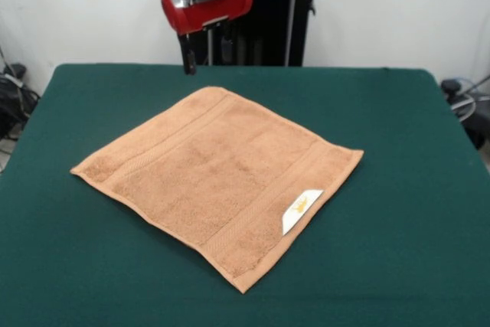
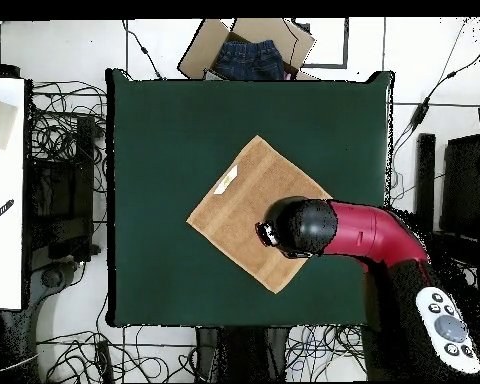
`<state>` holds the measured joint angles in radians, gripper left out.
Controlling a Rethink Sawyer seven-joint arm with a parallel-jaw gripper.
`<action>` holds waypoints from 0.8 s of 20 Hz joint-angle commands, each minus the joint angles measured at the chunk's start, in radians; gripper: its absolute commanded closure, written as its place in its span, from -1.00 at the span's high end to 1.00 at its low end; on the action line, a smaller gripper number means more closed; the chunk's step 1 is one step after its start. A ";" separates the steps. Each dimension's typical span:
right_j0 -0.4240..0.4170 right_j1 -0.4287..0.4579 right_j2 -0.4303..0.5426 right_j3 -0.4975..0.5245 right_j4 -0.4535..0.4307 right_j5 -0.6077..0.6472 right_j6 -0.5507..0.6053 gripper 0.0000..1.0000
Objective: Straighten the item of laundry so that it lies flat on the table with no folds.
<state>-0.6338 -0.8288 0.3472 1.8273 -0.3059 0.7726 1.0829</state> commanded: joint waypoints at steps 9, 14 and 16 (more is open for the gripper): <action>-0.039 -0.108 -0.065 0.213 0.065 -0.134 0.223 1.00; -0.024 -0.118 -0.082 0.230 0.082 -0.140 0.233 1.00; -0.020 -0.115 -0.089 0.232 0.086 -0.144 0.232 1.00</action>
<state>-0.6622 -0.9242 0.2935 1.9563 -0.2633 0.6952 1.0829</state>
